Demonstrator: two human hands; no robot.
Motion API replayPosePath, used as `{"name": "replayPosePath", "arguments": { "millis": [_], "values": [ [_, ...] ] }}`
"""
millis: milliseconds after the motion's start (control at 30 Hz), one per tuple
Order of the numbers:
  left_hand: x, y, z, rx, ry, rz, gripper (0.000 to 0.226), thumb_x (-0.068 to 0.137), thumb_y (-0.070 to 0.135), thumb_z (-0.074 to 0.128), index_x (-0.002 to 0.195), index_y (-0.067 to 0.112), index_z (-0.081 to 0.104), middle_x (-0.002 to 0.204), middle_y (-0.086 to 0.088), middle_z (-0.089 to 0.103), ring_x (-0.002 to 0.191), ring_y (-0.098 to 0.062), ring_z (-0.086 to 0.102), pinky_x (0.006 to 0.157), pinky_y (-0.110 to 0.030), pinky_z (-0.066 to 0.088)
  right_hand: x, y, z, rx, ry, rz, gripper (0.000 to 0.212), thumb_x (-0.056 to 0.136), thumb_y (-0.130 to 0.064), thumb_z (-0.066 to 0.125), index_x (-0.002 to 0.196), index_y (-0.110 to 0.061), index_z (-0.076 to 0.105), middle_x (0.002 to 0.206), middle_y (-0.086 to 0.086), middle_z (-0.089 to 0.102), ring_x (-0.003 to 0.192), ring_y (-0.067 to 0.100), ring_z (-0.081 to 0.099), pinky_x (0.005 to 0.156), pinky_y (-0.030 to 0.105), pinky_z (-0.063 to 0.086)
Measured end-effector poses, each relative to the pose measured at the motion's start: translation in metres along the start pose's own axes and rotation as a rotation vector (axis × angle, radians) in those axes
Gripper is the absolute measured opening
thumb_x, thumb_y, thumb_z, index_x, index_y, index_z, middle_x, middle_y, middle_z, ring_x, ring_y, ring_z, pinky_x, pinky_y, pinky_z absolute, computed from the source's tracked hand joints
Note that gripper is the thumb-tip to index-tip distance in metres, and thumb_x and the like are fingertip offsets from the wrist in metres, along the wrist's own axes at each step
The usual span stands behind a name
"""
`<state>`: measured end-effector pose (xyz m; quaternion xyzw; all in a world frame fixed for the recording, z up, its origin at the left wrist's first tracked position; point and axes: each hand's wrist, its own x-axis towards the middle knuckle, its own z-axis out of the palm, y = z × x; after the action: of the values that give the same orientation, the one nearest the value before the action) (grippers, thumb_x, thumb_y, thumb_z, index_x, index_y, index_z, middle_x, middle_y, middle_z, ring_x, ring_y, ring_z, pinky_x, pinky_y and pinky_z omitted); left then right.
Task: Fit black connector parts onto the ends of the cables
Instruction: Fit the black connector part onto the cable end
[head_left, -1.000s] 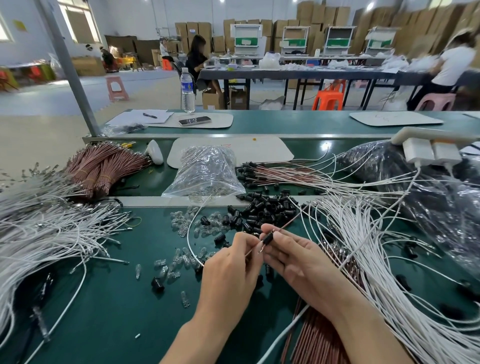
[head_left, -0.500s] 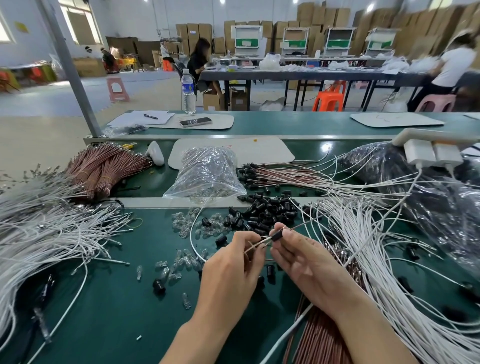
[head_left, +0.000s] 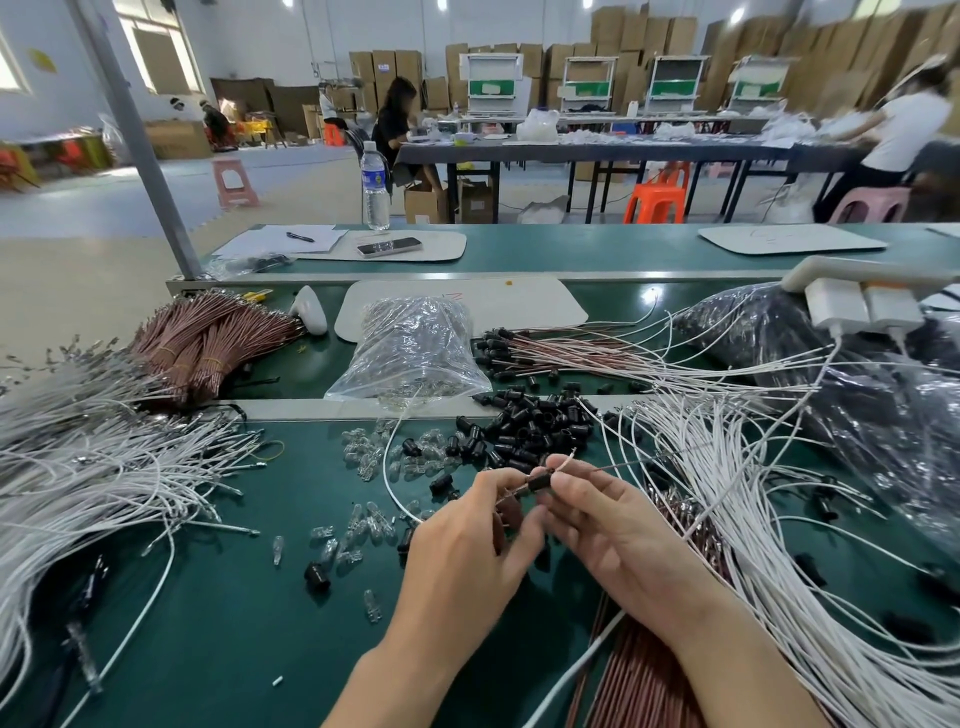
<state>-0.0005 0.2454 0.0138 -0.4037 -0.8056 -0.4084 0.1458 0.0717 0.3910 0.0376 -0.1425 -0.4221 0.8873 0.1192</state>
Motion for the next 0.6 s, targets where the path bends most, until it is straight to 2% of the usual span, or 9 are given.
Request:
{"name": "replayPosePath", "arguments": {
  "millis": [67, 200, 300, 367, 467, 533, 600],
  "values": [
    [0.0, -0.001, -0.001, -0.018, 0.007, -0.022, 0.038, 0.098, 0.065, 0.037, 0.117, 0.037, 0.054, 0.073, 0.022, 0.056, 0.064, 0.0, 0.054, 0.061, -0.015, 0.043, 0.0, 0.002, 0.0, -0.048, -0.011, -0.006, 0.016, 0.076, -0.007, 0.072, 0.086, -0.014, 0.082, 0.091, 0.012, 0.073, 0.079, 0.018, 0.072, 0.075, 0.027, 0.061],
    [0.001, 0.001, -0.003, -0.063, -0.002, -0.031, 0.031, 0.099, 0.056, 0.04, 0.119, 0.041, 0.057, 0.089, 0.027, 0.065, 0.079, 0.006, 0.062, 0.069, -0.008, 0.044, 0.001, 0.007, 0.003, -0.137, 0.001, -0.012, 0.013, 0.075, -0.016, 0.074, 0.086, -0.014, 0.082, 0.094, 0.014, 0.075, 0.083, 0.02, 0.073, 0.081, 0.029, 0.061],
    [0.002, 0.003, -0.002, -0.05, 0.012, -0.023, 0.026, 0.099, 0.053, 0.043, 0.116, 0.039, 0.058, 0.084, 0.035, 0.058, 0.073, 0.012, 0.057, 0.067, -0.006, 0.042, 0.002, 0.007, 0.004, -0.162, 0.047, -0.043, 0.018, 0.07, -0.027, 0.08, 0.085, -0.017, 0.082, 0.097, 0.011, 0.074, 0.084, 0.019, 0.071, 0.079, 0.031, 0.061],
    [0.002, 0.004, -0.003, -0.03, 0.037, -0.006, 0.022, 0.1, 0.05, 0.045, 0.114, 0.038, 0.056, 0.083, 0.031, 0.06, 0.071, 0.006, 0.059, 0.065, -0.01, 0.044, 0.001, 0.003, 0.001, -0.141, 0.072, -0.079, 0.021, 0.069, -0.031, 0.081, 0.087, -0.019, 0.081, 0.094, 0.007, 0.074, 0.082, 0.016, 0.07, 0.073, 0.027, 0.06],
    [0.004, 0.003, -0.004, 0.01, 0.115, 0.03, 0.023, 0.1, 0.044, 0.048, 0.113, 0.03, 0.061, 0.085, 0.026, 0.06, 0.069, -0.001, 0.057, 0.064, -0.018, 0.045, 0.0, -0.006, -0.007, -0.051, 0.092, -0.136, 0.02, 0.079, -0.03, 0.076, 0.093, -0.016, 0.078, 0.091, 0.004, 0.072, 0.083, 0.015, 0.069, 0.073, 0.027, 0.06],
    [0.005, 0.003, -0.004, 0.043, 0.176, 0.073, 0.018, 0.101, 0.037, 0.053, 0.111, 0.025, 0.062, 0.085, 0.027, 0.056, 0.075, 0.002, 0.05, 0.071, -0.015, 0.04, -0.002, -0.012, -0.012, 0.015, 0.098, -0.168, 0.015, 0.087, -0.028, 0.07, 0.093, -0.015, 0.075, 0.089, 0.002, 0.071, 0.082, 0.015, 0.068, 0.074, 0.026, 0.06],
    [0.006, 0.001, -0.005, 0.065, 0.231, 0.144, 0.016, 0.101, 0.032, 0.059, 0.11, 0.02, 0.065, 0.088, 0.021, 0.064, 0.084, 0.009, 0.044, 0.08, -0.012, 0.039, -0.004, -0.015, -0.017, 0.075, 0.091, -0.201, 0.014, 0.088, -0.029, 0.07, 0.089, -0.016, 0.075, 0.087, 0.0, 0.069, 0.079, 0.013, 0.067, 0.074, 0.025, 0.059]
  ]
}}
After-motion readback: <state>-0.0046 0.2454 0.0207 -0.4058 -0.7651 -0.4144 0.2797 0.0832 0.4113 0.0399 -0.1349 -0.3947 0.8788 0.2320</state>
